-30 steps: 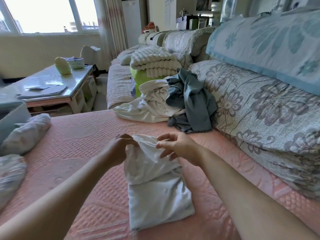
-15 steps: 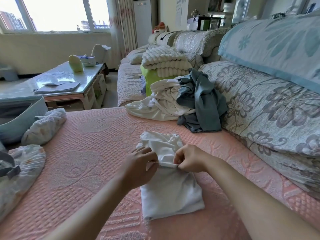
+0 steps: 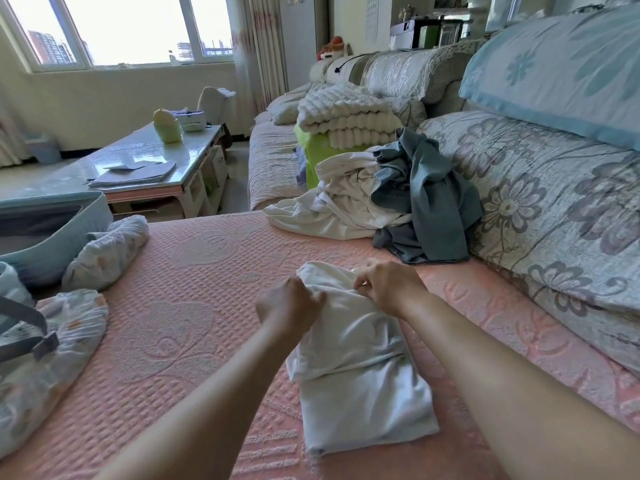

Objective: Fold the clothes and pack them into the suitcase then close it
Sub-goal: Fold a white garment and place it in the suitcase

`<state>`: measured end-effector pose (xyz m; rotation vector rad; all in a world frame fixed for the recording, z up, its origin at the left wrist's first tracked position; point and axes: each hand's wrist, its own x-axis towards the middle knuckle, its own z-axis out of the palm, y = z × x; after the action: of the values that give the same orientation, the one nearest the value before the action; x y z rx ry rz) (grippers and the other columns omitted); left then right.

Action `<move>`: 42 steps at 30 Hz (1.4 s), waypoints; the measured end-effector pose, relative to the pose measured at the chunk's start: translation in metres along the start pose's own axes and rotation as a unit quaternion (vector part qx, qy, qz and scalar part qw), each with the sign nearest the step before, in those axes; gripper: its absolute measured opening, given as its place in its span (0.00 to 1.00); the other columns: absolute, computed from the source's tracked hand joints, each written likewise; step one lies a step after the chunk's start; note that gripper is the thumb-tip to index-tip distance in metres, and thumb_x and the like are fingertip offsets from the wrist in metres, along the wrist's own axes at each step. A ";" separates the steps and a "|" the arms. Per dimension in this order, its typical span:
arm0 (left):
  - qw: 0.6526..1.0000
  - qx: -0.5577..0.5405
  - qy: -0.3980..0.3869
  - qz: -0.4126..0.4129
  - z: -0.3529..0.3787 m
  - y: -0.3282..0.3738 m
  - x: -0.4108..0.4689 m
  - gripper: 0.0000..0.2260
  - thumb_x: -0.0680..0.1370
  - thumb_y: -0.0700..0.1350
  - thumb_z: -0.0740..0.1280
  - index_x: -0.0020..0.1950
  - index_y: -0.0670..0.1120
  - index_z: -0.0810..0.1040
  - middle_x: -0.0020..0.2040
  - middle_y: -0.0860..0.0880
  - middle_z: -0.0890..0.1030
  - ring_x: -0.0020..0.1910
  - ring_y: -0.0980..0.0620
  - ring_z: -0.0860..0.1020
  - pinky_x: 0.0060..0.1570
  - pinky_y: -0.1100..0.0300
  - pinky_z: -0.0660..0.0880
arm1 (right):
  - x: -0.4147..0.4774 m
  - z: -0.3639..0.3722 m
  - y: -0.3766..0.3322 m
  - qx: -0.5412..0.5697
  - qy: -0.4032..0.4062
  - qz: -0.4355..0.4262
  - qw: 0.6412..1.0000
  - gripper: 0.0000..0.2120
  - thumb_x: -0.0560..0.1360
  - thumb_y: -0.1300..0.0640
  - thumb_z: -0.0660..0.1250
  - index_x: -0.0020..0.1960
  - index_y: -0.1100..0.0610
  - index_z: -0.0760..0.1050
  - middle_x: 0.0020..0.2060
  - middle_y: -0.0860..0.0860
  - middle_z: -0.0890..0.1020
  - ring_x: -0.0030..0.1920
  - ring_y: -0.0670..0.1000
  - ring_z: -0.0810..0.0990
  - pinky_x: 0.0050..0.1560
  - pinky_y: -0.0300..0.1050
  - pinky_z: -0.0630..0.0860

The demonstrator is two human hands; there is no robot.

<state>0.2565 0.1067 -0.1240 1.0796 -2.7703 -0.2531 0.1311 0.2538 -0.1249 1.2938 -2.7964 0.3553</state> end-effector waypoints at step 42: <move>0.920 -0.066 0.148 0.358 0.025 -0.040 -0.043 0.11 0.74 0.58 0.66 0.44 0.52 0.76 0.45 0.53 0.77 0.46 0.49 0.76 0.46 0.53 0.74 | -0.044 -0.012 -0.007 0.103 -0.106 -0.019 0.989 0.05 0.69 0.52 0.69 0.44 0.44 0.77 0.46 0.39 0.75 0.47 0.43 0.76 0.48 0.40 0.75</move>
<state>0.3091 0.1100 -0.1600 0.0204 -2.6037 -0.1552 0.1637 0.2848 -0.1179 1.5094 -2.9691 0.5481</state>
